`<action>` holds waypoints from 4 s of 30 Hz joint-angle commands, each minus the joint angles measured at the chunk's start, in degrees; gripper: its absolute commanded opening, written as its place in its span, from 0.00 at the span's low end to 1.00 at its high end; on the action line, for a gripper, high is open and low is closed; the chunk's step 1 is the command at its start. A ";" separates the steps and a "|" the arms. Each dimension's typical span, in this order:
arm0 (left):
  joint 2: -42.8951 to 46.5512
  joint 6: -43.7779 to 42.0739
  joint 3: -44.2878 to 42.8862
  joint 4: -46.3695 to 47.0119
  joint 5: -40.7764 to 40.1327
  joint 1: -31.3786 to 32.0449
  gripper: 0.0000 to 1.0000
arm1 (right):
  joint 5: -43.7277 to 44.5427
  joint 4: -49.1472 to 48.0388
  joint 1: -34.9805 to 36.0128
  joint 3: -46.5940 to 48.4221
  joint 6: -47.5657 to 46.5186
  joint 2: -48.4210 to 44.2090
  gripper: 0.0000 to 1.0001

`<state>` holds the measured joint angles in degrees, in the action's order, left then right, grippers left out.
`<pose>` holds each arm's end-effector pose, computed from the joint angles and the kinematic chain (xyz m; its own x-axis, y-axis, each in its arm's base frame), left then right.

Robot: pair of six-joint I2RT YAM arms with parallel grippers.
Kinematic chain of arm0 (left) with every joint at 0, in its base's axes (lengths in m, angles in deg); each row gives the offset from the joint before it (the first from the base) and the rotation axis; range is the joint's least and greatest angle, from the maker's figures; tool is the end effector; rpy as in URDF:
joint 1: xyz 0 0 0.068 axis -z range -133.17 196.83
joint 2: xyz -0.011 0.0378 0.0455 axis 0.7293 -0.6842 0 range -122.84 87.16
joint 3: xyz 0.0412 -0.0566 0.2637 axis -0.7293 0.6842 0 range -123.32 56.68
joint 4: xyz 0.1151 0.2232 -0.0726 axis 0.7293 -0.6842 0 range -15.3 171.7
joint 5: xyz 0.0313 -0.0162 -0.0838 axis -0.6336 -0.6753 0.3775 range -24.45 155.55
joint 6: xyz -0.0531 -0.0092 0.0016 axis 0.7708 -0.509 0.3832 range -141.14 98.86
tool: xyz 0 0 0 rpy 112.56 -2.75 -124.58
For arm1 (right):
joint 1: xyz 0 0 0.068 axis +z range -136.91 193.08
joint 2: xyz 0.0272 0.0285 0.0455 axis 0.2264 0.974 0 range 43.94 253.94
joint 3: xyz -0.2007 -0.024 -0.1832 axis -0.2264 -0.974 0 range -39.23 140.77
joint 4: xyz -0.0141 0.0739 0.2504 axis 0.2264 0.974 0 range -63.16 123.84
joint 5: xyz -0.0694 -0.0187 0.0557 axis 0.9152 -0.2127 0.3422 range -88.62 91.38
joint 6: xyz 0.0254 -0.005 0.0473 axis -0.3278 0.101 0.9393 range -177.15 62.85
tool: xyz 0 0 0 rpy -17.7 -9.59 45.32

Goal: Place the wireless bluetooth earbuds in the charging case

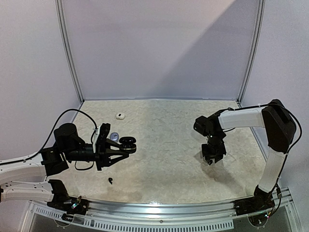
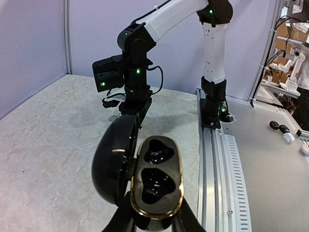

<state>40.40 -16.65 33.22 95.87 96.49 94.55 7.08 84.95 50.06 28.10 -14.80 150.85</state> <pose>0.1150 -0.1537 0.2475 -0.1829 0.1013 -0.9779 0.9647 0.2101 -0.1587 0.2492 0.1831 0.1478 -0.9954 0.0897 0.0325 0.0832 0.9831 -0.1629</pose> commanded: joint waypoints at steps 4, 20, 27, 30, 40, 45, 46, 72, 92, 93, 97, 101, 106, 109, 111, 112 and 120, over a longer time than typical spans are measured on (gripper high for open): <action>0.68 -0.71 0.61 -0.49 -0.18 -0.59 0.00 | 1.98 3.93 0.36 -3.25 -0.31 -1.12 0.34; 0.76 -0.95 0.46 -0.93 -0.09 -0.62 0.00 | -1.73 -0.85 0.25 -0.09 -9.84 0.02 0.36; 0.97 -1.15 0.35 -1.34 -0.09 -0.62 0.00 | -1.58 -2.20 -0.29 -0.38 -12.58 1.61 0.33; 1.04 -1.10 0.35 -1.26 -0.10 -0.62 0.00 | -1.69 -2.73 -0.86 -0.76 -13.39 1.88 0.32; 1.09 -1.23 0.37 -1.51 -0.09 -0.70 0.00 | -1.39 -3.76 -1.44 -0.45 -15.31 2.57 0.27; 0.99 -1.28 0.26 -1.53 0.00 -0.78 0.00 | -1.01 -3.78 -1.64 0.05 -16.03 3.41 0.26; 0.97 -1.32 0.28 -1.56 0.00 -0.79 0.00 | -0.86 -3.77 -1.64 0.26 -16.26 3.55 0.26; 0.65 -1.70 -0.29 -1.87 -0.08 -0.97 0.00 | -0.62 -2.04 -1.72 3.71 -21.34 3.26 0.12; -0.69 -7.70 -4.15 4.76 -15.92 -0.80 0.00 | 19.39 -44.83 31.45 21.72 -34.01 -20.47 0.01; -0.78 -8.21 -4.53 5.16 -16.36 -0.75 0.00 | 19.06 -49.21 33.26 20.65 -36.39 -20.50 0.01; -0.50 -9.25 -5.19 5.49 -17.85 -0.45 0.00 | 16.36 -60.63 38.92 19.04 -47.59 -18.41 0.01; -0.05 -9.42 -5.30 5.96 -17.66 -0.06 0.00 | 10.33 -68.15 40.14 15.54 -52.30 -16.99 0.01; 0.38 -10.70 -5.18 5.98 -17.84 0.09 0.00 | 7.90 -70.81 40.13 13.36 -53.90 -16.56 0.01; 0.57 -10.94 -5.39 6.15 -18.16 0.09 0.00 | 8.02 -70.83 40.17 12.04 -54.70 -16.28 0.00; 0.53 -11.01 -5.45 6.38 -17.27 0.09 0.00 | 8.56 -71.76 40.14 10.90 -55.14 -15.93 0.00; 0.53 -10.89 -5.61 6.39 -16.69 0.09 0.00 | 8.63 -72.68 40.03 10.37 -55.13 -15.88 0.00; 0.80 -9.08 -6.39 5.34 -15.04 0.13 0.00 | 4.94 -70.85 37.58 10.68 -51.25 -14.61 0.00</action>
<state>40.44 -26.64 28.69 100.85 80.23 94.44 14.03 14.81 88.83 39.22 -67.89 134.90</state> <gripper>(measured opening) 0.228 0.160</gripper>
